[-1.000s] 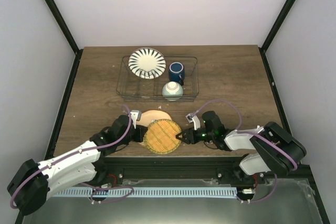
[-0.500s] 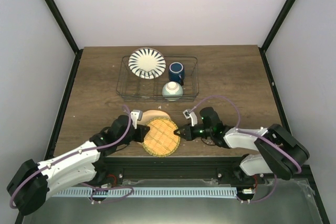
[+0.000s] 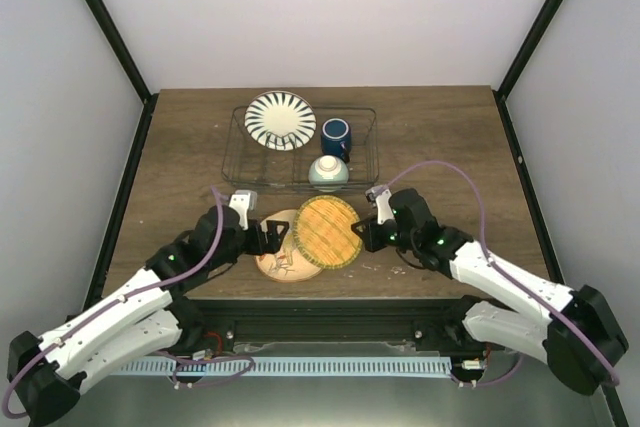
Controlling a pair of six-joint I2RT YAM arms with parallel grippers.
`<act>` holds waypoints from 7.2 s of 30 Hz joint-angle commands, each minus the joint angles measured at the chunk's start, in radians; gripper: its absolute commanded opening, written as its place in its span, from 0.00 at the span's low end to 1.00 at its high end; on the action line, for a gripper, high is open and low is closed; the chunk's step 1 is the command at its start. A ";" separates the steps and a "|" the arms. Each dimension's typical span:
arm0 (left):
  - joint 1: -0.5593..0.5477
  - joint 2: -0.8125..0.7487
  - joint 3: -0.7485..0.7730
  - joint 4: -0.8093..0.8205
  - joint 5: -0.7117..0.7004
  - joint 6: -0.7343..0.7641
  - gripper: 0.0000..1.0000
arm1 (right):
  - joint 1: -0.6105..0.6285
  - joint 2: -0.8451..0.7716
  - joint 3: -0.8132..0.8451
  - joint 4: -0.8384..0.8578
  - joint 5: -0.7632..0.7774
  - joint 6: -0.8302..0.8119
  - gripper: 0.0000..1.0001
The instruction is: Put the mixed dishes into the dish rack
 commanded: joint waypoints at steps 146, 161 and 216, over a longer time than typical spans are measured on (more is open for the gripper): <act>0.367 0.407 -0.367 0.501 0.443 -0.171 0.87 | 0.028 -0.091 0.240 -0.253 0.485 -0.132 0.53; 0.367 0.469 -0.422 0.559 0.468 -0.171 0.45 | 0.028 -0.079 0.221 -0.309 0.446 -0.099 0.53; 0.290 0.181 -0.278 0.588 0.641 -0.200 0.00 | 0.050 0.260 -0.113 0.359 -0.225 0.229 0.65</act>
